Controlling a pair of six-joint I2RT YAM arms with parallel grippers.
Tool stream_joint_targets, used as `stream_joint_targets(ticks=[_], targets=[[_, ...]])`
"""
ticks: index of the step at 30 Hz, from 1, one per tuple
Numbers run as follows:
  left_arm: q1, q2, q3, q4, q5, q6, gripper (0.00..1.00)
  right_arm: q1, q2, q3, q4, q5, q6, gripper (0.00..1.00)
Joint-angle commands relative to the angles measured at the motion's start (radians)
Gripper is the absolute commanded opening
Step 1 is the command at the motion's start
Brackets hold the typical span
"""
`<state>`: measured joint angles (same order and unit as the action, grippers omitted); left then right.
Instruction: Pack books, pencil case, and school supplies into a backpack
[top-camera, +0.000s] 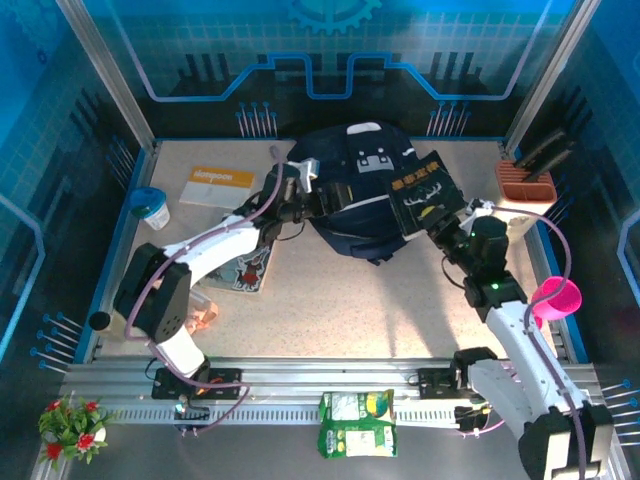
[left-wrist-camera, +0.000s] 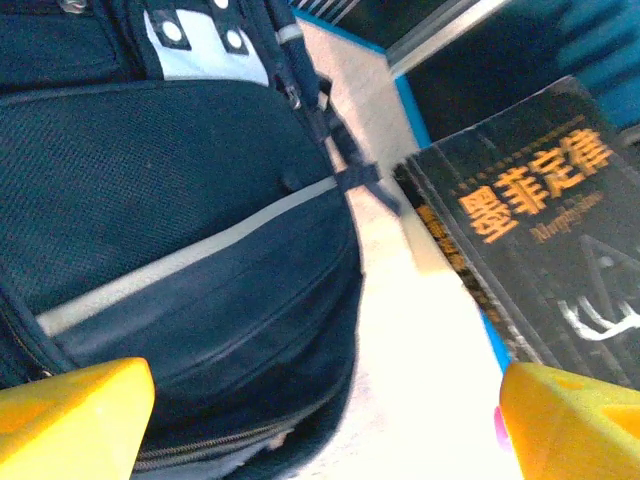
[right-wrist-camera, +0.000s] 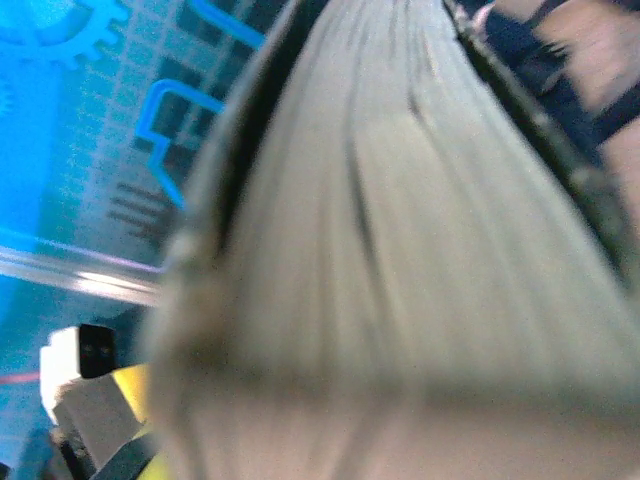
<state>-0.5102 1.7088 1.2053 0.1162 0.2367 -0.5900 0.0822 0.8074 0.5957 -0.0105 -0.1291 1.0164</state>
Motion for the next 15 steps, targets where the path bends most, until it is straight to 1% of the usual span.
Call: stream_joint_targets(ticks=[1, 2, 5, 8, 11, 15], targets=[[-0.020, 0.104, 0.154, -0.272, 0.017, 0.304, 0.90, -0.087, -0.048, 0.056, -0.177, -0.067, -0.166, 0.14], [-0.030, 0.137, 0.205, -0.326, 0.002, 0.362, 0.90, -0.113, -0.055, 0.056, -0.202, -0.084, -0.181, 0.14], [-0.077, 0.227, 0.330, -0.444, -0.101, 0.521, 0.90, -0.168, -0.074, 0.046, -0.248, -0.111, -0.208, 0.14], [-0.117, 0.313, 0.447, -0.541, -0.176, 0.652, 0.90, -0.205, -0.080, 0.037, -0.274, -0.130, -0.221, 0.14], [-0.143, 0.396, 0.553, -0.616, -0.246, 0.750, 0.88, -0.245, -0.074, 0.032, -0.284, -0.161, -0.234, 0.15], [-0.161, 0.493, 0.666, -0.678, -0.294, 0.822, 0.84, -0.300, -0.048, 0.044, -0.287, -0.218, -0.248, 0.15]])
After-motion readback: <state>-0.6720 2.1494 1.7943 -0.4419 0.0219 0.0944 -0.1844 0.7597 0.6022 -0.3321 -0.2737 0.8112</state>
